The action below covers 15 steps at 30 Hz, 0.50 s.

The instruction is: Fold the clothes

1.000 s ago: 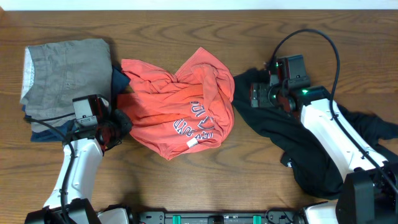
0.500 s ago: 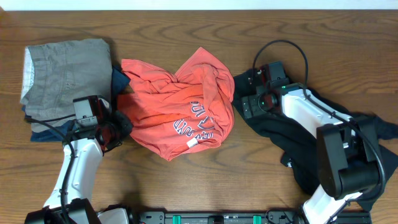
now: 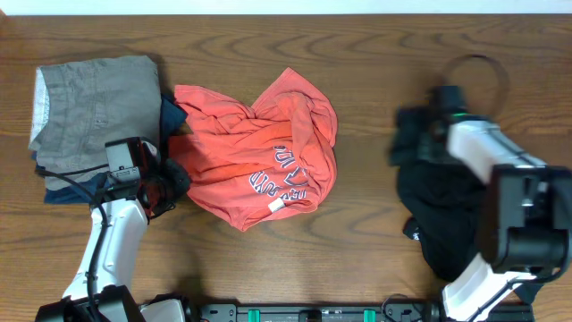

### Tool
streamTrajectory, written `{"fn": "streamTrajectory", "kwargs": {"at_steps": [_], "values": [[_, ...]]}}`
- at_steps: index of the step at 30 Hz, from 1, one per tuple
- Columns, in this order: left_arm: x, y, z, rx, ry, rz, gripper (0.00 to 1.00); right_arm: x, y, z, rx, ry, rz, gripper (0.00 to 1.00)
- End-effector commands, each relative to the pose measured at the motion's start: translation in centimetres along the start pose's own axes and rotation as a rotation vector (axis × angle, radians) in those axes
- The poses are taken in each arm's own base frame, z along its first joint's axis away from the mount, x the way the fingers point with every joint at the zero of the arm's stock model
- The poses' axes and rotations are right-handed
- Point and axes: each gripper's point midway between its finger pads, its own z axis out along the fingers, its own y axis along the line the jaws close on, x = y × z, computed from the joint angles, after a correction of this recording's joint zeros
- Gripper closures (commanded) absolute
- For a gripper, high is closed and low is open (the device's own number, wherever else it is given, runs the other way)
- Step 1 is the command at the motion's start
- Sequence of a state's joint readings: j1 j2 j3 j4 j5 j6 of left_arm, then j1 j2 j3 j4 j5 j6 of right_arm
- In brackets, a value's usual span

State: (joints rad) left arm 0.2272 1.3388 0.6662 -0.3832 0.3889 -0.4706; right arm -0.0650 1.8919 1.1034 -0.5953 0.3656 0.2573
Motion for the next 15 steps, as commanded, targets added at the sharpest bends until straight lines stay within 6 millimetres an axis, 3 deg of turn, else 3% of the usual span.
{"fn": "streamTrajectory", "kwargs": {"at_steps": [1,5,9,12,15], "values": [[-0.6,-0.3,-0.4,0.008,-0.026,0.018,0.94,-0.8,-8.8,1.3,0.162,0.052,0.278,0.74],[-0.6,-0.4,-0.4,0.01,-0.029,0.019,0.94,-2.0,-13.6,0.8,0.028,0.119,0.493,0.71],[-0.6,-0.3,-0.4,0.009,-0.028,0.019,0.94,-4.1,-16.7,-1.4,-0.108,0.083,0.631,0.64],[-0.6,-0.4,-0.4,0.009,-0.028,0.019,0.94,-5.8,-17.5,-3.7,-0.204,0.018,0.654,0.59],[-0.6,-0.4,-0.4,0.009,-0.028,0.019,0.94,-7.1,-16.1,-6.3,-0.324,-0.046,0.576,0.46]]}}
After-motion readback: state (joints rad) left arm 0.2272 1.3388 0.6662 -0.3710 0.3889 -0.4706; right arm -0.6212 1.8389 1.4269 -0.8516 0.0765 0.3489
